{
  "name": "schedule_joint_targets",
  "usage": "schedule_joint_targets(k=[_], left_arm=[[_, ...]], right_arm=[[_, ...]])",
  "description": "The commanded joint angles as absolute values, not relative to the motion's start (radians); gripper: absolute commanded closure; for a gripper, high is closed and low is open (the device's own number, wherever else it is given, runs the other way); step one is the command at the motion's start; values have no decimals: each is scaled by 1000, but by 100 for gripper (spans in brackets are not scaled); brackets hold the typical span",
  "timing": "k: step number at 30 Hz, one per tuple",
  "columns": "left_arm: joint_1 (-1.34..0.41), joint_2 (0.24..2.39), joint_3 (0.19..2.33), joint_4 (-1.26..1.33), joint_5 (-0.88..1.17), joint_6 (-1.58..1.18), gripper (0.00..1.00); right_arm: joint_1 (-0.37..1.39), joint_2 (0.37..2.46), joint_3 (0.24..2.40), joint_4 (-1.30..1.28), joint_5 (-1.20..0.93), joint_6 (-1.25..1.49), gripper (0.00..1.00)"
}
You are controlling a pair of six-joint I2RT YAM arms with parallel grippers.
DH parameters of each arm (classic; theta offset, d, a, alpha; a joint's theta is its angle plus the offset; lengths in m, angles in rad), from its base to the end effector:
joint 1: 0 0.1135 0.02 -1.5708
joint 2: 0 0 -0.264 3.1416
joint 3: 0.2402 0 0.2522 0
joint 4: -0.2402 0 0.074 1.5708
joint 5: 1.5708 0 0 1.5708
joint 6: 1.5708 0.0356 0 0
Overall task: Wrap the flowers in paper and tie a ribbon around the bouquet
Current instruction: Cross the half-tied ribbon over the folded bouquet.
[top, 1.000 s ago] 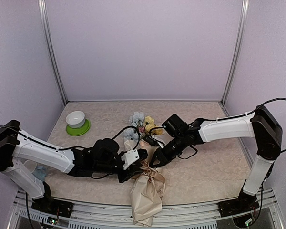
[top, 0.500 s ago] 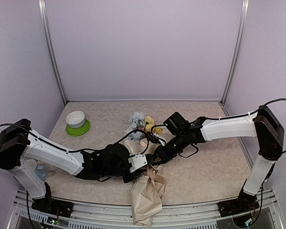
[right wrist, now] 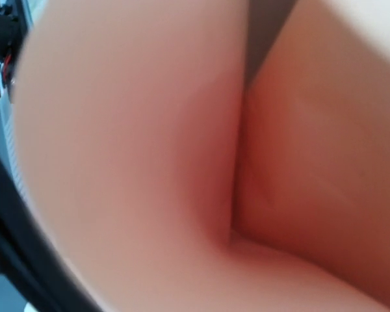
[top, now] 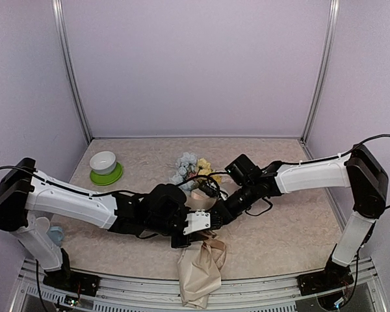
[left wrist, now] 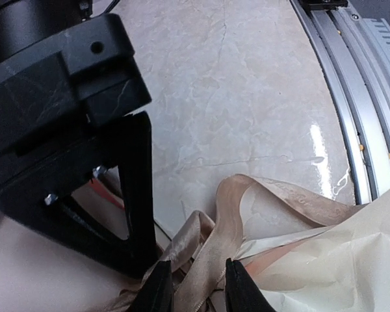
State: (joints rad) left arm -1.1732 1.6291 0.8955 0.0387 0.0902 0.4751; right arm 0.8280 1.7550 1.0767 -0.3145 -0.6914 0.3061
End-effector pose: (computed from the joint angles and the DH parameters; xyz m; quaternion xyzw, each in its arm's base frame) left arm 0.1293 -0.3162 0.1875 0.6770 0.6004 -0.1833 0.3841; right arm 0.2215 0.2747 0.1811 -0.3260 0.8464 0.4180 0.0517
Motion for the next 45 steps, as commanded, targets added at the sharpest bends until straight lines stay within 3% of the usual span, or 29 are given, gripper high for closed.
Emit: schedule_joint_targets(k=[1, 9, 20, 30, 36, 45], left_arm=[[-1162, 1701, 993, -165, 155, 536, 74], [-1144, 1751, 1071, -298, 184, 561, 73], [-1128, 1694, 1008, -170, 75, 517, 72], [-1124, 1702, 1012, -148, 21, 494, 89], [-1114, 1665, 999, -130, 100, 474, 75], [-1066, 1634, 1015, -231, 122, 474, 71]], right_arm=[[817, 1772, 1066, -291, -745, 259, 92], [815, 1782, 1066, -282, -770, 235, 91], [814, 1802, 1073, -282, -779, 224, 91], [811, 1783, 1066, -280, -764, 235, 91], [806, 1764, 1060, -282, -736, 244, 90], [792, 1681, 1050, -303, -642, 250, 83]])
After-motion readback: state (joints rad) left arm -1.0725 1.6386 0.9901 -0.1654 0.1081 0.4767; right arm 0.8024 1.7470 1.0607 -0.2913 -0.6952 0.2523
